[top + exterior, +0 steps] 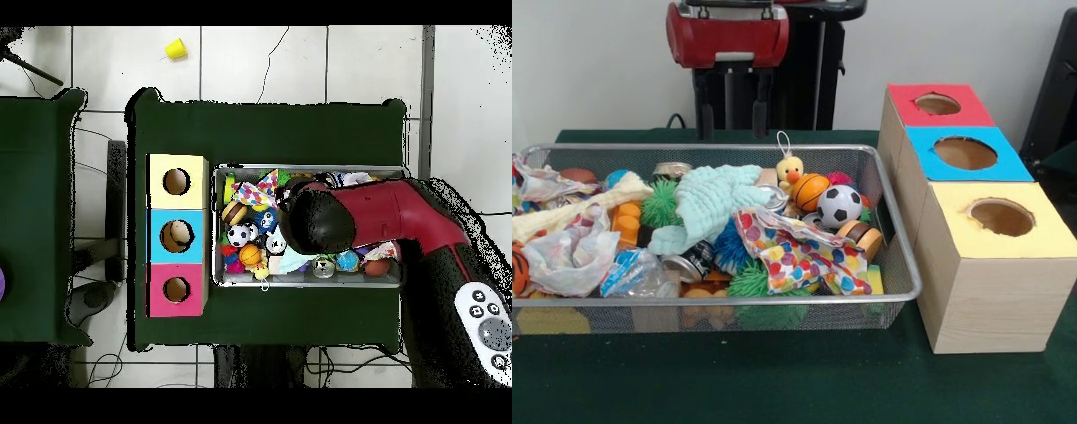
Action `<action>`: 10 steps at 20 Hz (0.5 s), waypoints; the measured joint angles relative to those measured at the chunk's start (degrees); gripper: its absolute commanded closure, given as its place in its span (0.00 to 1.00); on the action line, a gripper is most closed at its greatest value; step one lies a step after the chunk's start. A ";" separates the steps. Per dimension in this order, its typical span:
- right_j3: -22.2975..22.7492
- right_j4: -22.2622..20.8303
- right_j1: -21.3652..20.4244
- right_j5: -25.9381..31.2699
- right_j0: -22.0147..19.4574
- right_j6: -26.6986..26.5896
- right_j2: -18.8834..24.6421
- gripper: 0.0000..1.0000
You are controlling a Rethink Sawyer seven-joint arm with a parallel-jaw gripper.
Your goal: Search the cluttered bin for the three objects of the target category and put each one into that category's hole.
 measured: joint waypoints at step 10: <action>0.00 0.56 0.59 -0.26 2.32 0.00 -1.27 0.00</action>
